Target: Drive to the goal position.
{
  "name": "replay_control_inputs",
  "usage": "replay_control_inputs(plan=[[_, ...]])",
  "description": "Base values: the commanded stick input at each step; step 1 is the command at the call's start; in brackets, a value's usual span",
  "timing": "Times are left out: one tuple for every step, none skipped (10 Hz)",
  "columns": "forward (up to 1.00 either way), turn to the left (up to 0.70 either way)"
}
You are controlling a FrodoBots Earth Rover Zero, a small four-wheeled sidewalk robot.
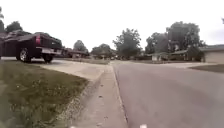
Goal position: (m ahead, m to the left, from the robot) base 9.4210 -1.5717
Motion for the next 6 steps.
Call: replay_control_inputs(plan=[[0.70, 0.00], [0.70, 0.00], [0.70, 0.00], [0.70, 0.00], [0.70, 0.00], [0.70, 0.00]])
